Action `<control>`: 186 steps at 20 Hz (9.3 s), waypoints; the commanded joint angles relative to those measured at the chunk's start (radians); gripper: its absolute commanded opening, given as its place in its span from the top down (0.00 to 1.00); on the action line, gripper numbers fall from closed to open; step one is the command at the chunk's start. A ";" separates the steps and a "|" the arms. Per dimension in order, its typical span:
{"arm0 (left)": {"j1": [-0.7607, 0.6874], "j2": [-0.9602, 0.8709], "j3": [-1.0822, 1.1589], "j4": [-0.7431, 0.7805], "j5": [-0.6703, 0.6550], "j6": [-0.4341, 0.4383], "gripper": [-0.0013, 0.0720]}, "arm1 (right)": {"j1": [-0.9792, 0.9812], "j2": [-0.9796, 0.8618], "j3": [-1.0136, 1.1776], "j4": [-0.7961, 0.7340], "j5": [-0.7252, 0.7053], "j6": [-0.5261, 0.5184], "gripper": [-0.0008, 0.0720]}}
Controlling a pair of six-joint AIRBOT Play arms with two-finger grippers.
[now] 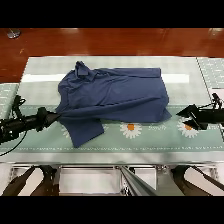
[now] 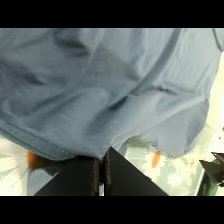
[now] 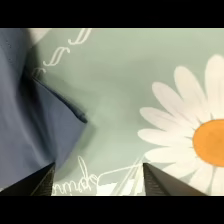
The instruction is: Fold the shirts.
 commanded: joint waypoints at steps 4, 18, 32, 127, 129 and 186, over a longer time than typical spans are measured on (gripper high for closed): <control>0.006 0.001 0.003 0.022 -0.012 0.001 0.95 | 0.045 -0.119 0.000 0.168 -0.033 -0.072 0.13; 0.006 0.001 0.003 0.022 -0.011 0.001 0.95 | 0.211 -0.210 0.040 0.222 -0.127 -0.100 0.96; 0.008 0.055 1.013 -0.011 -0.090 -0.066 0.95 | 0.211 0.167 1.025 0.028 0.081 -0.010 0.96; -0.142 -0.118 -0.053 0.366 -0.089 -0.247 0.02 | 0.124 0.050 0.060 0.006 -0.010 -0.076 0.14; -0.194 -0.118 -0.053 0.357 -0.064 -0.245 0.18 | 0.046 0.050 0.077 -0.007 0.022 -0.068 0.14; -0.223 -0.809 0.856 0.120 -0.018 -0.208 0.02 | 0.243 -0.693 0.792 0.402 0.084 -0.092 0.13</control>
